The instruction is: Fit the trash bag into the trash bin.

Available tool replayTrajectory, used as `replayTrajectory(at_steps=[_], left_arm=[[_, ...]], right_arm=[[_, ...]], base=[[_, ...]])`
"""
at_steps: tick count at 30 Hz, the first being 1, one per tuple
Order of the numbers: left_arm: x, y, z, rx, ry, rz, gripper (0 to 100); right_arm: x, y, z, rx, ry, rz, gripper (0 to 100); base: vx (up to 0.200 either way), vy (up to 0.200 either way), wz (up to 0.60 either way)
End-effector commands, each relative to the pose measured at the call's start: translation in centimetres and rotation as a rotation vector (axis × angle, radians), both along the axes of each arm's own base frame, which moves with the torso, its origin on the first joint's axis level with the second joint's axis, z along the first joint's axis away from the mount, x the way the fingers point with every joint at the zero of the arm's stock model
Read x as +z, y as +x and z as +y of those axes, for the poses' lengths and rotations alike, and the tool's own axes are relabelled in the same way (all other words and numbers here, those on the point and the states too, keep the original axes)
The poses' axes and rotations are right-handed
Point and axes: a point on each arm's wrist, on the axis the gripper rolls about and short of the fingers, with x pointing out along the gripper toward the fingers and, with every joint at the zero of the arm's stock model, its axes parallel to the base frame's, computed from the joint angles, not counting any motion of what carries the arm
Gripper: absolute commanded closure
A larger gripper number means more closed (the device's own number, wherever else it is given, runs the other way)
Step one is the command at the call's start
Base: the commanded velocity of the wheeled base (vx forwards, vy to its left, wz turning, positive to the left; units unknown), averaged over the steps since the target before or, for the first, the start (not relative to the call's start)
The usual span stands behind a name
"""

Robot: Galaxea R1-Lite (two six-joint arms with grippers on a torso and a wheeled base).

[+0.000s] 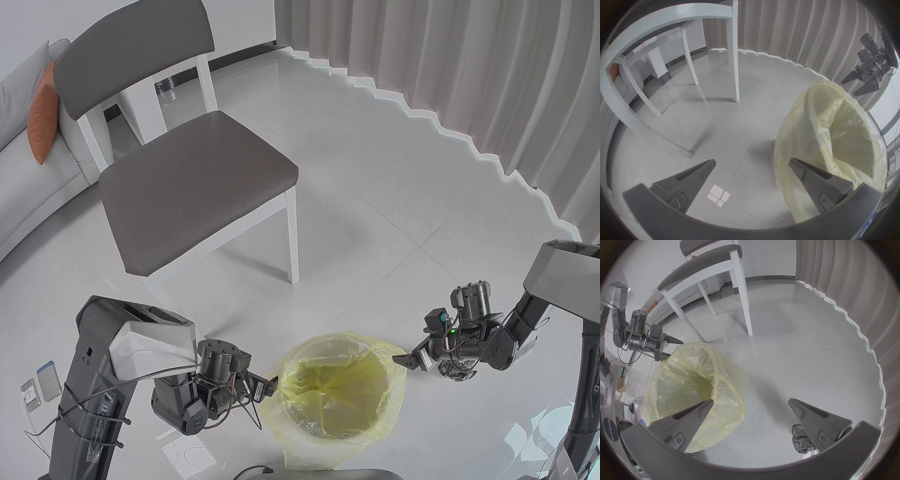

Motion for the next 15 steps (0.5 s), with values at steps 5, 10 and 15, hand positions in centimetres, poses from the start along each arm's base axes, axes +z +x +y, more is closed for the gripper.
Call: replayTrajectory(at_steps=[5,10,15], left_arm=[[0.5,1.4,0.2,0.023,-0.009,-0.016,0],[1.2,0.9,3.3,0.095,-0.043,-0.042,0],[1.9,-0.7,5.2,0.131,-0.145,-0.083,0]], right_arm=[[0.1,-0.1,-0.1,-0.001,0.001,0.001,0],[0.8,-0.2,-0.2,-0.003,0.006,-0.017,0],[0.7,0.1,-0.1,-0.005,0.009,-0.019,0]], base=[[0.000,0.000,0.00],[0.000,0.000,0.00],[0.000,0.000,0.00]])
